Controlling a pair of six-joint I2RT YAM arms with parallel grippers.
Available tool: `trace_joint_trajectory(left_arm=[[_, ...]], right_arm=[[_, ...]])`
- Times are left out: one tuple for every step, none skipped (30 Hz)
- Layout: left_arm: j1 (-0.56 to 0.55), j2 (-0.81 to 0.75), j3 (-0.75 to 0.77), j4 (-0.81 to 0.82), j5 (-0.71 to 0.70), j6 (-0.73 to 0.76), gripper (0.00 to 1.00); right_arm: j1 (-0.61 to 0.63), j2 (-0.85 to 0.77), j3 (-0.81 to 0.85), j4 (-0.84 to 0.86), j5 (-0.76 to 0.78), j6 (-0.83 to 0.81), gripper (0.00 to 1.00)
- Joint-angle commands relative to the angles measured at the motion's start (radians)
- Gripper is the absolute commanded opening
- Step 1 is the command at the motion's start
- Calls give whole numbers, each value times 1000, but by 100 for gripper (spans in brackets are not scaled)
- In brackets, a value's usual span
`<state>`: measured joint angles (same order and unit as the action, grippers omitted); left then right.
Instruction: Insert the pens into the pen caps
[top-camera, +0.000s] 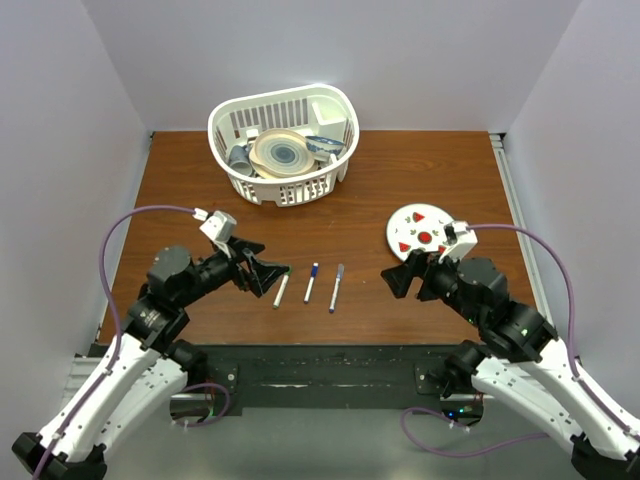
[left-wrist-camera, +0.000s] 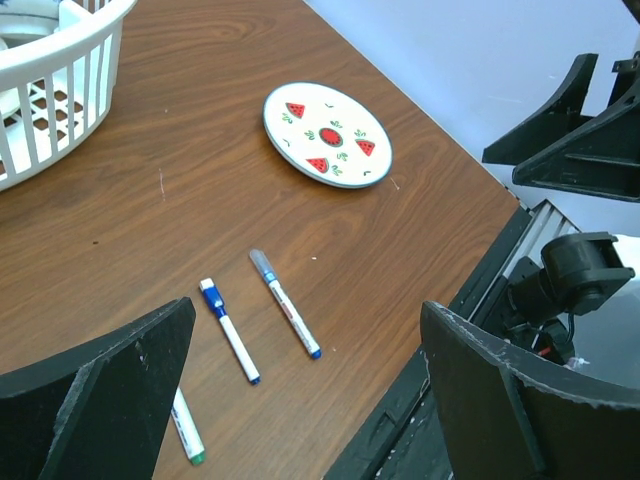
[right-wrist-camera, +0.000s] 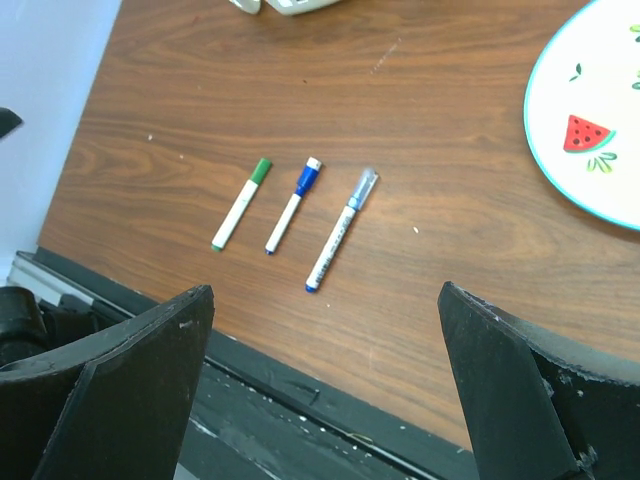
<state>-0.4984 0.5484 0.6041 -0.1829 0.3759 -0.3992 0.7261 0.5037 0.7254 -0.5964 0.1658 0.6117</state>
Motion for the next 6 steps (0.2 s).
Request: trace_joint_trajectory(left_arm=[[4,-4,19,8,26,25,100],[4,-4,19,10,24,25,100],[4,-4,20,7,24,25,100],[4,-7,20,5,21,26,100],[6,-7,20,8,21,26,100],[4,-8,20,8,21,26,100]], right_arm=[[-1,-5,9,61,17,10,98],[-1,-4,11,61,20,8,98],[-1,-1,14,57,20,8,98],[-1,4,17,52,20,7,98],[-1,2,22,47,21,6,98],[-2,-1,22,50,23,6,99]])
